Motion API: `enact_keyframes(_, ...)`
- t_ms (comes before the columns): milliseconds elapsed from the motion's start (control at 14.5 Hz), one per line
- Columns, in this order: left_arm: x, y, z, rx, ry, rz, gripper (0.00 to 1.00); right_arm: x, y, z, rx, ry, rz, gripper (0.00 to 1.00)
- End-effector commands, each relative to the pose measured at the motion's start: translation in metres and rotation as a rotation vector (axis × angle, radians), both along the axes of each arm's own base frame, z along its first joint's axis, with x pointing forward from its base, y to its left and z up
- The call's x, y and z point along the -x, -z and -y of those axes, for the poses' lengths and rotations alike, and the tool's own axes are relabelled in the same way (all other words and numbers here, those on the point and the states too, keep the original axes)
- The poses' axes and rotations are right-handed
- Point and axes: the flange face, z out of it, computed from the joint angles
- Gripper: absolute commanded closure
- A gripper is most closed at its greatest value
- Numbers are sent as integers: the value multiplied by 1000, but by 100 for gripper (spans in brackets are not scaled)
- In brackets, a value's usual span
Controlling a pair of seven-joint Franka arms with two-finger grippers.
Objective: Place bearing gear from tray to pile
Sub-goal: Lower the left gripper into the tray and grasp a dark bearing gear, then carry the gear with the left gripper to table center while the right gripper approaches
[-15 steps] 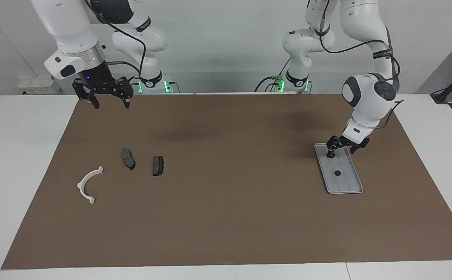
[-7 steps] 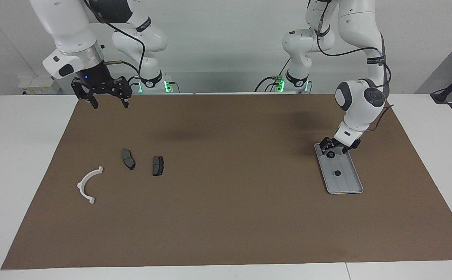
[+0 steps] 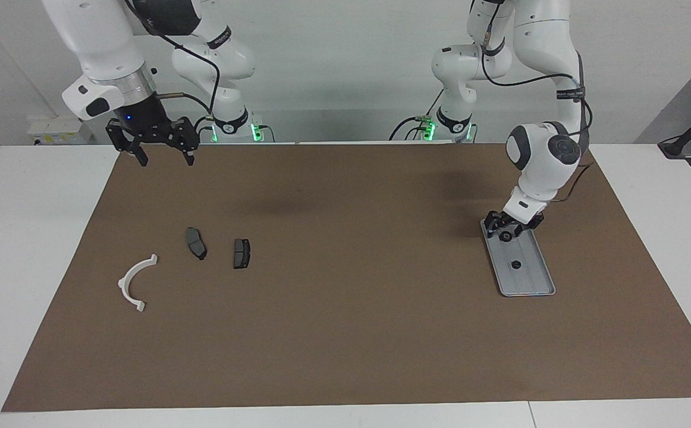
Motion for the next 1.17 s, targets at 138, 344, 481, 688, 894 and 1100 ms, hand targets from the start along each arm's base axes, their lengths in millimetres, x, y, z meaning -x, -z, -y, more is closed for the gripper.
enact_keyframes(138, -8, -1, 1, -6, -5, 16, 100, 4, -1, 4, -7, -12, 13, 0)
enact_keyframes(344, -27, -34, -2, -7, -2, -7, 100, 4, -1, 5, -7, -11, 10, 0)
enact_keyframes(481, -42, -65, 2, 0, -8, -24, 100, 5, 1, 5, -7, -9, 3, 0)
enact_keyframes(688, -51, -102, 56, 33, -107, -12, 100, 7, 10, 4, -7, -7, -8, 0)
enact_keyframes(894, -28, -109, 179, 17, -247, 9, 100, 4, 25, 4, -4, -2, -10, 0)
enact_keyframes(1100, 9, -111, 270, 15, -318, 45, 100, -4, 64, 6, -2, 3, -1, 0)
